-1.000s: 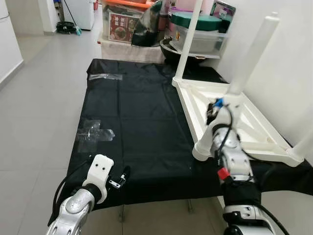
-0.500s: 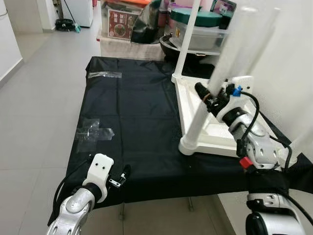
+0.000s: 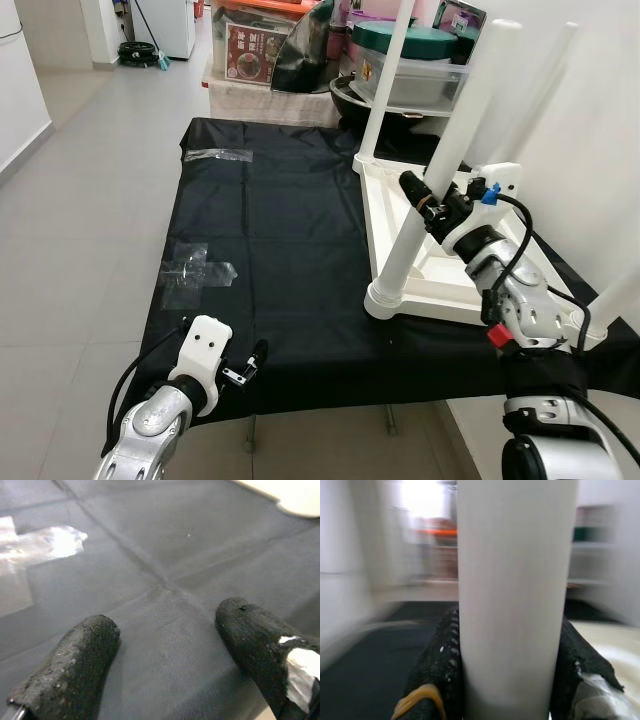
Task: Building children table
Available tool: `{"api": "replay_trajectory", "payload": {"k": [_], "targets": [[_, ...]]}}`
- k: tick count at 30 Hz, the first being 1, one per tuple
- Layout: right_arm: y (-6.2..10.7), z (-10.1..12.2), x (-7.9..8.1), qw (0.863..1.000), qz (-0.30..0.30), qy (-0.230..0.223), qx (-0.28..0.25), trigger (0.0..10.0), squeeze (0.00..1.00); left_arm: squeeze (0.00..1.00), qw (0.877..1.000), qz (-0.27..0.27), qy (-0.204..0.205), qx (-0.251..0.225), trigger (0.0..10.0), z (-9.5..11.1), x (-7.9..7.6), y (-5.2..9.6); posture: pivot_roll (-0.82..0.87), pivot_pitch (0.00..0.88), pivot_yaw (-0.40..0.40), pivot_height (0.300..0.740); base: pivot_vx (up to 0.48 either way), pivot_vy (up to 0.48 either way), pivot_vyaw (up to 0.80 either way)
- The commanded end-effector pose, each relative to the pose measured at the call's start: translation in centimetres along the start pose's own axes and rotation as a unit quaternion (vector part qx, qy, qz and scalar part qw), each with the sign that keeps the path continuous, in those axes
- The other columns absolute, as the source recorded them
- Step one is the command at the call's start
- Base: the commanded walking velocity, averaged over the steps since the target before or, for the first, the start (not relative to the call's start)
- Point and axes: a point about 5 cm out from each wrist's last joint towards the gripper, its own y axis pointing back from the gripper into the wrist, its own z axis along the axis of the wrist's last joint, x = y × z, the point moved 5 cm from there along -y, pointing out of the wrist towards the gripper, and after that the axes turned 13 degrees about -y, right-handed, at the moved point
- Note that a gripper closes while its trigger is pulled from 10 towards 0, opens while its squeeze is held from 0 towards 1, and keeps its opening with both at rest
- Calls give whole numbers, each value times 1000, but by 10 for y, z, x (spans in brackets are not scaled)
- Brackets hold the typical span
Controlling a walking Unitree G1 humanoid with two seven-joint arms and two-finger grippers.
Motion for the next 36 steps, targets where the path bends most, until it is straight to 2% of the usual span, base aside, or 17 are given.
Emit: {"api": "replay_trajectory", "payload": {"k": [1,5,10,11,12,15,16,19,20,22,23,24,25,26,28,29,36], "targets": [[43,-68,-105,952,-284,31,107,0,0,0,1000,-4,0,17,10000,-8,-3,3,63,0,-161,740,0,0,0],[66,-82,-124,928,-353,41,114,0,0,0,1000,-3,1,17,10000,-7,-4,3,81,0,-170,740,0,0,0],[67,-80,-109,937,-321,83,108,0,0,0,1000,4,1,21,10000,-10,1,6,68,0,-166,740,0,0,0],[63,-79,-99,941,-303,92,115,1333,0,0,1000,4,0,23,10000,-12,1,7,68,0,-166,740,0,0,0],[60,-79,-96,940,-309,87,117,10000,0,0,1000,4,1,22,10000,-11,1,5,65,0,-168,740,0,0,0],[57,-80,-92,937,-318,80,119,10000,0,0,1000,4,2,20,10000,-10,0,4,65,0,-168,740,0,0,0],[50,-79,-81,951,-286,45,110,10000,0,0,1000,4,3,19,10000,-8,-1,3,64,0,-166,740,0,0,0],[45,-78,-73,960,-261,21,102,10000,0,0,1000,3,4,18,10000,-7,-2,2,64,0,-166,740,0,0,0],[36,-73,-58,974,-204,3,94,10000,1000,0,1000,2,4,17,10000,-7,-4,2,70,0,-165,740,0,0,0],[30,-69,-45,984,-153,-9,89,10000,1000,0,1000,2,5,17,10000,-7,-4,3,70,0,-165,740,0,0,0],[22,-61,-3,994,28,-11,108,10000,0,0,1000,3,3,20,10000,-10,-1,5,67,0,-160,740,0,0,0],[22,-61,-3,994,28,-11,108,10000,0,0,1000,3,3,20,10000,-10,-1,5,67,0,-160,740,0,0,0],[31,-58,28,977,169,2,133,10000,0,0,1000,4,1,22,10000,-11,2,6,67,0,-160,740,0,0,0],[38,-59,37,966,213,8,144,10000,0,0,1000,4,0,22,10000,-11,2,6,67,0,-160,740,0,0,0],[42,-59,42,960,235,9,150,10000,0,0,1000,4,0,22,10000,-11,2,6,67,0,-160,740,0,0,0],[49,-59,46,948,276,35,155,10000,0,0,1000,3,-1,19,10000,-9,2,5,69,0,-157,740,0,0,0],[35,-46,33,943,291,56,149,10000,0,0,1000,2,-1,16,10000,-7,0,3,75,0,-160,740,0,0,0]]}}
